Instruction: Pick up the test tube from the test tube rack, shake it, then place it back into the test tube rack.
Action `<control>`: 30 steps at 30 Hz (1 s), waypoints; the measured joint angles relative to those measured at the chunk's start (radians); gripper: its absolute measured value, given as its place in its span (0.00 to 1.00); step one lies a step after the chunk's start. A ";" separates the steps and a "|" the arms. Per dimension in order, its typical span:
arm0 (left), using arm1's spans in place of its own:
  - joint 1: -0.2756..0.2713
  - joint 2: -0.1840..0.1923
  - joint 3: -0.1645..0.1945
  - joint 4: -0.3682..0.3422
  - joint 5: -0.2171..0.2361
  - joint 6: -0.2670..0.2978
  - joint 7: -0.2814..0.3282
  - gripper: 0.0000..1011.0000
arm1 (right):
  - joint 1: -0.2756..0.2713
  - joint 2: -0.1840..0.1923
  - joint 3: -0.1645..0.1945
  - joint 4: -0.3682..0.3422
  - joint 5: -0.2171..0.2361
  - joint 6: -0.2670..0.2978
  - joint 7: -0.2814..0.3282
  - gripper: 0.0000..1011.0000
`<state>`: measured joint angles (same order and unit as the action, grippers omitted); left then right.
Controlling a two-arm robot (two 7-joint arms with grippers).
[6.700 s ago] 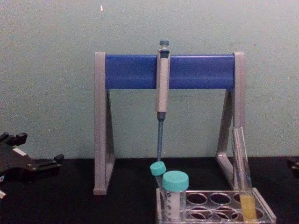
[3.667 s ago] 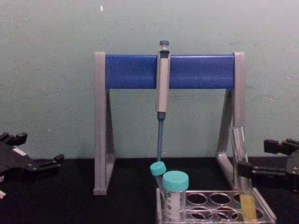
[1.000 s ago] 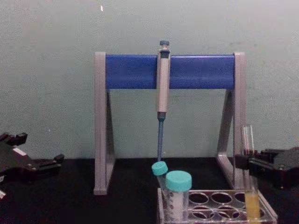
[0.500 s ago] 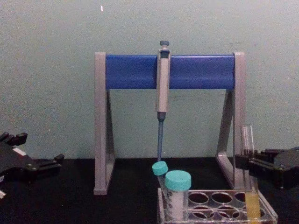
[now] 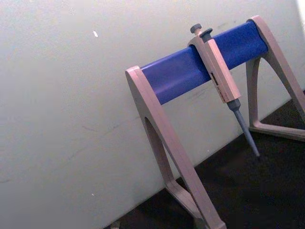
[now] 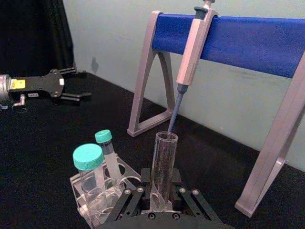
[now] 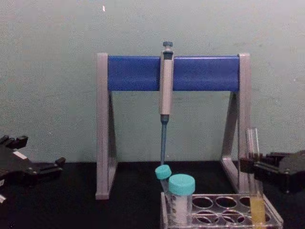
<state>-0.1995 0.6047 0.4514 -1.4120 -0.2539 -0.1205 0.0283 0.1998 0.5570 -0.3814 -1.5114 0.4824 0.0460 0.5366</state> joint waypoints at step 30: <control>0.000 0.000 0.000 0.000 0.000 0.000 0.000 0.99 | -0.025 0.012 0.015 -0.025 0.044 -0.163 0.083 0.24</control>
<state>-0.1995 0.6047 0.4514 -1.4120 -0.2539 -0.1206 0.0283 0.1749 0.5687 -0.3662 -1.5366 0.5263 -0.1170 0.6196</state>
